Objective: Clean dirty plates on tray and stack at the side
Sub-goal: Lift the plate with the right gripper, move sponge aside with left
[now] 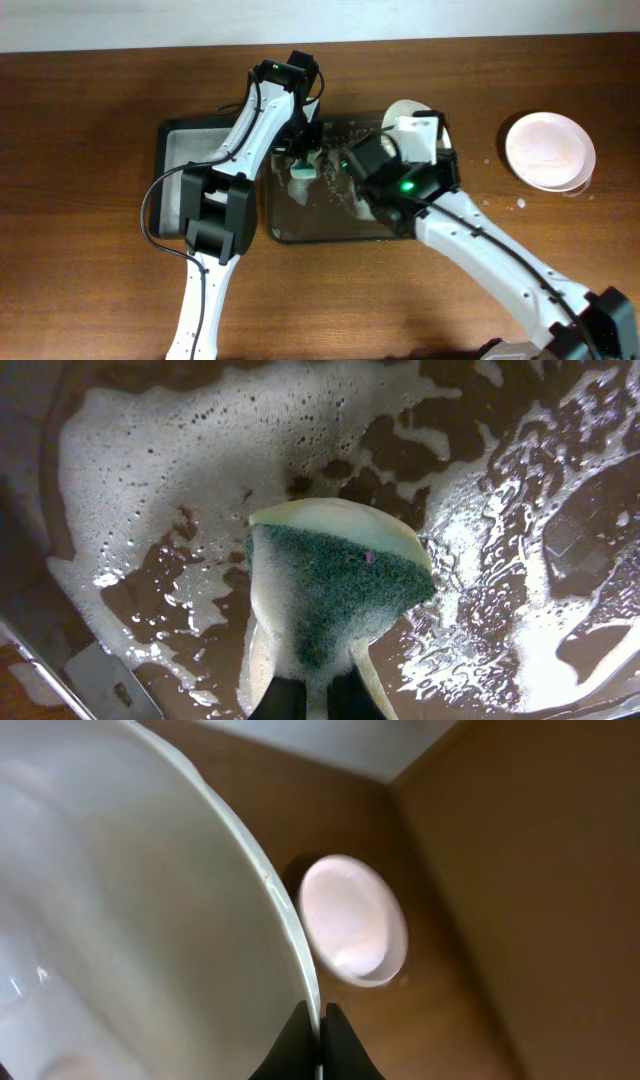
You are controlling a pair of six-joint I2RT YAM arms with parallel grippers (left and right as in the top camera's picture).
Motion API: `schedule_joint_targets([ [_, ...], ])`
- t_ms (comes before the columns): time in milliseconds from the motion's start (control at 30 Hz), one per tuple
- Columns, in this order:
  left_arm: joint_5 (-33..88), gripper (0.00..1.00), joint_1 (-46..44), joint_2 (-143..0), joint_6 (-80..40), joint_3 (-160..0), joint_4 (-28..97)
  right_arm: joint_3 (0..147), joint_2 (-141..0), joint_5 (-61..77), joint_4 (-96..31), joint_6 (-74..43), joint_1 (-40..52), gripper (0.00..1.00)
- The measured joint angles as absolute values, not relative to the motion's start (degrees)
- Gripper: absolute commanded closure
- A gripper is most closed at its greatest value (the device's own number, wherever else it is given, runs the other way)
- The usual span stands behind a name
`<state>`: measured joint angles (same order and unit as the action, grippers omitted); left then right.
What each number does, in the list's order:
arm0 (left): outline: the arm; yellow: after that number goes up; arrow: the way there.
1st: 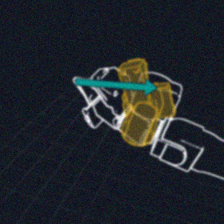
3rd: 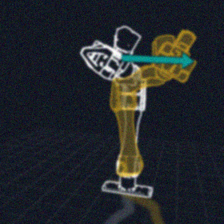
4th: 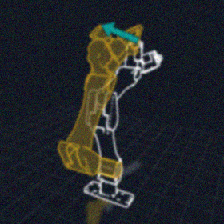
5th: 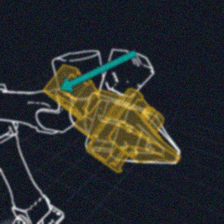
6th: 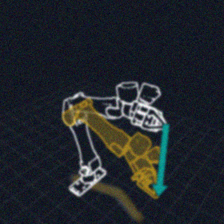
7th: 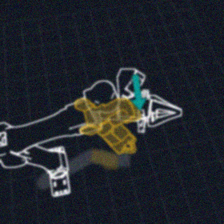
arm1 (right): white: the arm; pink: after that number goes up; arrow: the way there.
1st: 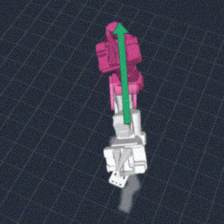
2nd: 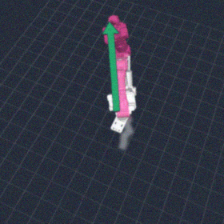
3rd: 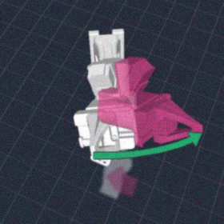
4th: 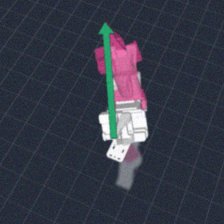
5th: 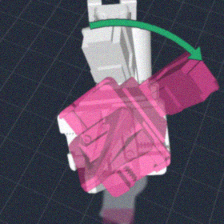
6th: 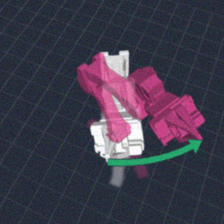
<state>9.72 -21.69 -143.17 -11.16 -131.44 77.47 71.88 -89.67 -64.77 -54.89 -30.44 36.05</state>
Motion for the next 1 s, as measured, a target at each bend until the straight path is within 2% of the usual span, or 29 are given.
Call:
schedule_joint_targets([
  [233, 9.74, 1.00, -21.69, -143.17, -11.16, -131.44, 76.93, 69.04, -93.23, -70.59, -55.33, -33.19, 36.95, 0.96],
  [1000, 9.91, 0.99, -21.69, -143.17, -11.16, -131.44, 75.96, 66.28, -97.10, -68.10, -56.16, -34.44, 36.95, 0.96],
])
